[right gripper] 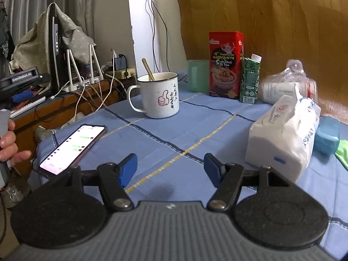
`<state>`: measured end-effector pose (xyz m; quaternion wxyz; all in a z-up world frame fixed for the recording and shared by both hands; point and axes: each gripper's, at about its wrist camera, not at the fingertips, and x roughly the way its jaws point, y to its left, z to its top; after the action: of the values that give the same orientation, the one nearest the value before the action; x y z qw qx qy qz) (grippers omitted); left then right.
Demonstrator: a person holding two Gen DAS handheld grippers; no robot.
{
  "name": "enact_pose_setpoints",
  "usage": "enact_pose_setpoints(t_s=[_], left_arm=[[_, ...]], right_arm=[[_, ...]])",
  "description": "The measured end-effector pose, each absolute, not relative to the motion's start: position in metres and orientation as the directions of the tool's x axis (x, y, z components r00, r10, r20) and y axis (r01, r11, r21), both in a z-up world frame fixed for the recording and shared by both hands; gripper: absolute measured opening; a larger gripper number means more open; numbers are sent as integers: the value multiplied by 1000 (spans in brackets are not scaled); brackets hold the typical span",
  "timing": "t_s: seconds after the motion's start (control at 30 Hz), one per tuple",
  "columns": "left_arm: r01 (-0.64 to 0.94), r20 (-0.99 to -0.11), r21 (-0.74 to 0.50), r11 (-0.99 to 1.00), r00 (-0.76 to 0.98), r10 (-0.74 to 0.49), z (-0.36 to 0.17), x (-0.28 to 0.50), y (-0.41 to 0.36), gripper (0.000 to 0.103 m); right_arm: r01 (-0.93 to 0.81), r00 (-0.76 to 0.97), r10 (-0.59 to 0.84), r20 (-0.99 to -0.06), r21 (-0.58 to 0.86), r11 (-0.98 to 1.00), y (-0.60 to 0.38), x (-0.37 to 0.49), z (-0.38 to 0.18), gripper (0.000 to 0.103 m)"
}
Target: Organize soft objects
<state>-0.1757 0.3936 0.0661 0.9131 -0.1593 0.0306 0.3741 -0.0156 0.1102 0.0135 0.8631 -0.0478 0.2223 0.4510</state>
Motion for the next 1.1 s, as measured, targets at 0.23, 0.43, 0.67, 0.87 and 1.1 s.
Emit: enact_pose_setpoints(t_s=[0.23,0.43,0.67,0.87,1.1], left_arm=[[-667,-234,-279,691,745,624,69,-177,376,76],[-477,-249,-248,843,872,421,83,-146,304,76],[-105,-409,-190,976,912,18,72,-80,174,76],[128,-616,-211,969,752,-234,50,-33,79,75],[188,-749,-386,903,508,-425,25,20,22,80]], right_arm=[[-808,480,784,-393,149,570,95,-16,16,70],[-751,570,744,-347,147,644,49,-16,25,70],[-564,772,552,-315,61,823,-56,-31,21,70],[-426,827,403,-393,31,904,-132,-24,-2,90],[-511,727,435,-531,5,860,-135,16,-24,71]])
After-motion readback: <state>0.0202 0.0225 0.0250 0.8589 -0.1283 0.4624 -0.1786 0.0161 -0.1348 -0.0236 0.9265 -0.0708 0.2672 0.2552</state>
